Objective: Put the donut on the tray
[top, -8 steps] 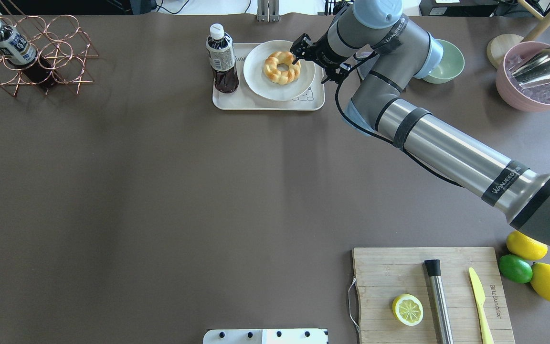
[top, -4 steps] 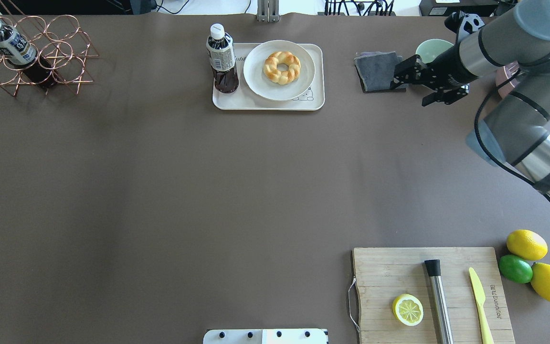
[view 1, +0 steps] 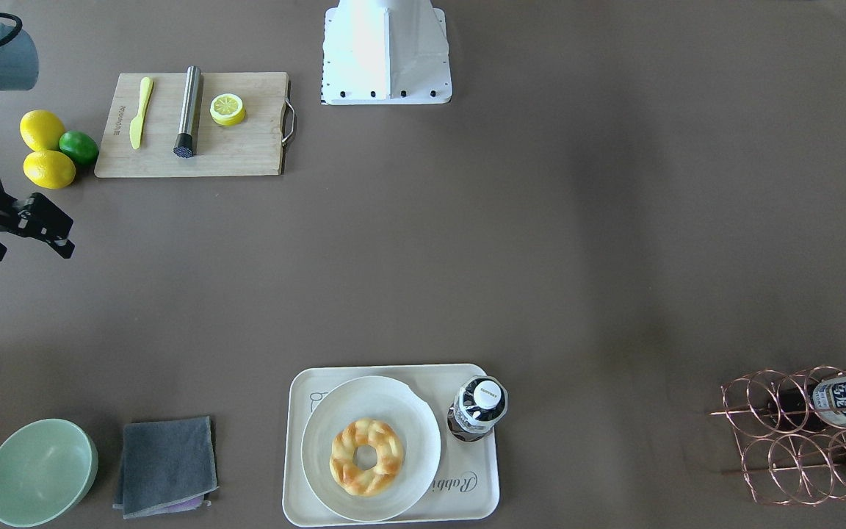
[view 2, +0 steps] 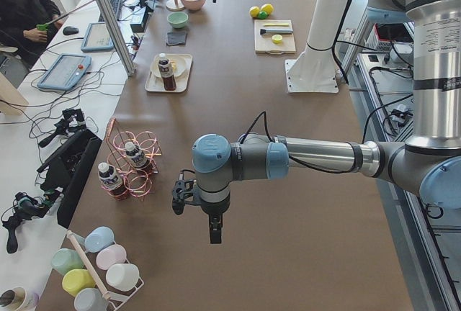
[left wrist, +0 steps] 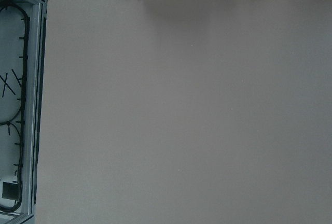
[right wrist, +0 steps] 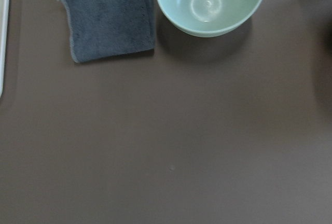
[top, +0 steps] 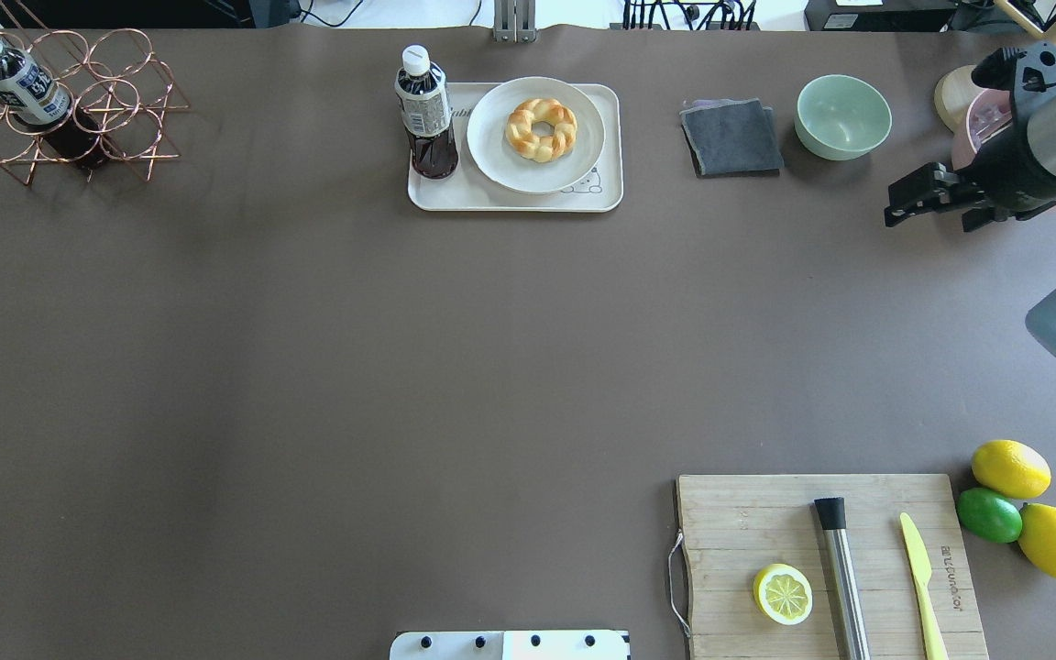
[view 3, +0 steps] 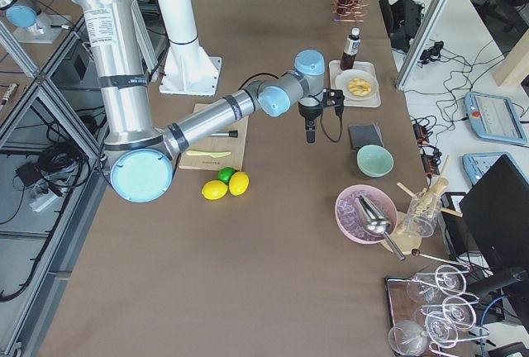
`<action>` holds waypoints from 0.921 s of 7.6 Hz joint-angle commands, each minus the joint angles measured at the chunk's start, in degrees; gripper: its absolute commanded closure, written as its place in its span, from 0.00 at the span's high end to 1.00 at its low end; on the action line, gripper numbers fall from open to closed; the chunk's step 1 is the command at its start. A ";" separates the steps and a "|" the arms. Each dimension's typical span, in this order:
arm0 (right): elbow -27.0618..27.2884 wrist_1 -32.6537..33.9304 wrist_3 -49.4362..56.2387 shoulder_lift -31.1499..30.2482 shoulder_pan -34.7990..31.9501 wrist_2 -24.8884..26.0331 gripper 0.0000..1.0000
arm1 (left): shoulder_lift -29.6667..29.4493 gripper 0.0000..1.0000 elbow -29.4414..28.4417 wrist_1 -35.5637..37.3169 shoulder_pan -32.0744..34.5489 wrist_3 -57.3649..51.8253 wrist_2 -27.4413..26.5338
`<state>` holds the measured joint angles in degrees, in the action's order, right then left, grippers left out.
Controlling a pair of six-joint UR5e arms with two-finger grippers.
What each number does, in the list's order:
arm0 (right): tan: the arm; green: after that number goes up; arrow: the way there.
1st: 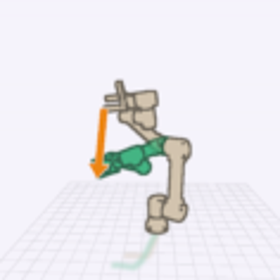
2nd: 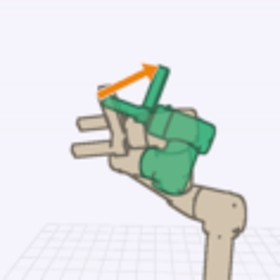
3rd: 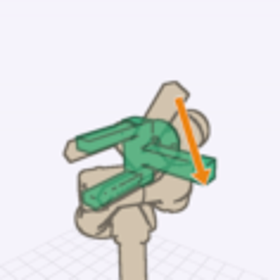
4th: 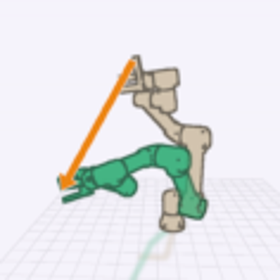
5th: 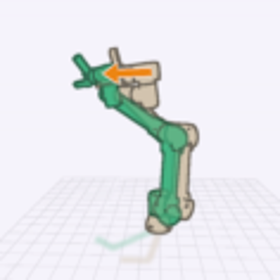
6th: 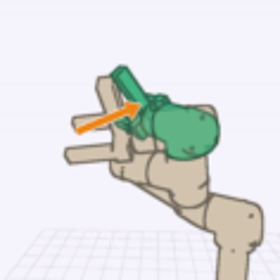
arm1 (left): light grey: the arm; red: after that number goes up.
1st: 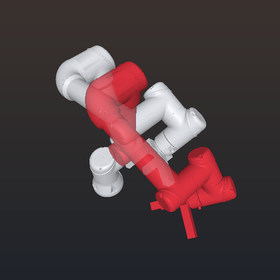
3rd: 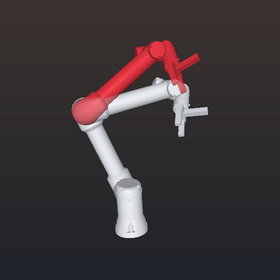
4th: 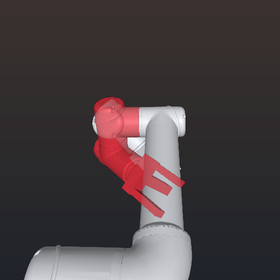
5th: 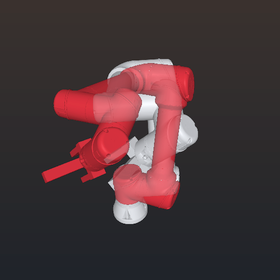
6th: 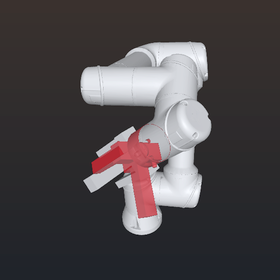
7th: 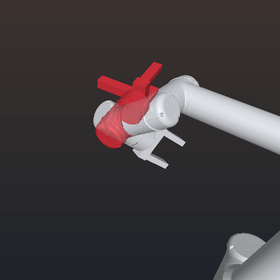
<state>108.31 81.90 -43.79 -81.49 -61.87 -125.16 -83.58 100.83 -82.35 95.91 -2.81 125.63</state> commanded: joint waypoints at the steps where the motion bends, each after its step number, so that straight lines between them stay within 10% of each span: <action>1: 2.00 17.26 28.83 -4.90 -7.53 0.44 1.00 | -0.09 0.98 -0.02 0.00 -0.02 0.00 0.05; 4: -9.73 21.81 57.43 -4.82 -21.75 0.10 1.00 | -0.62 0.98 -0.63 0.00 -0.02 -0.09 0.14; 7: -15.06 21.55 60.23 -6.56 -27.41 -6.32 1.00 | -0.62 0.98 -0.45 -0.18 0.15 -0.18 0.75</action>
<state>95.38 103.51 14.61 -86.55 -86.07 -128.79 -84.05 100.48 -82.37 96.00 -2.93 126.17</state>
